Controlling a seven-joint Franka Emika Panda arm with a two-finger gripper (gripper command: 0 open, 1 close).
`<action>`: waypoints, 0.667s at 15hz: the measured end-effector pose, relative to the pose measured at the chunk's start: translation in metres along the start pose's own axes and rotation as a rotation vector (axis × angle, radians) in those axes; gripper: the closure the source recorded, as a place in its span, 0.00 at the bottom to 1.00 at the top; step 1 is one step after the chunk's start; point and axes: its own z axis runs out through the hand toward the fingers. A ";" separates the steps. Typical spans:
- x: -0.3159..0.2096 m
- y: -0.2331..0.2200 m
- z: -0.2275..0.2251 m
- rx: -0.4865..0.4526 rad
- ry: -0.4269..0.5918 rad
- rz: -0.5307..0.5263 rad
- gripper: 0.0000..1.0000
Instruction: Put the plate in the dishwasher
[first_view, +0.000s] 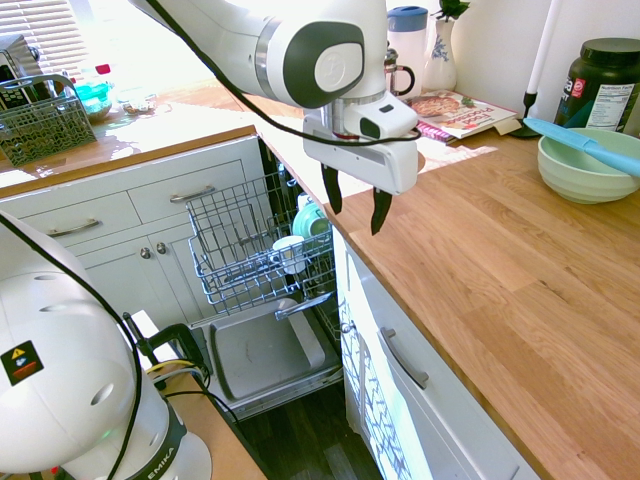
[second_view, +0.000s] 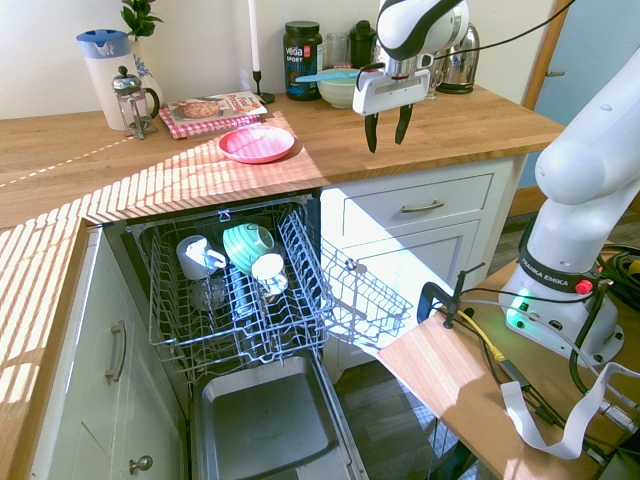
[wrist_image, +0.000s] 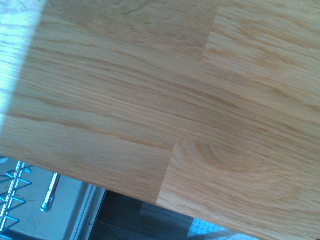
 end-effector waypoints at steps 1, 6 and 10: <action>0.000 0.000 0.000 0.000 -0.001 0.001 0.00; 0.038 -0.024 -0.032 0.161 0.051 0.056 0.00; 0.071 -0.098 -0.036 0.294 0.034 0.023 0.00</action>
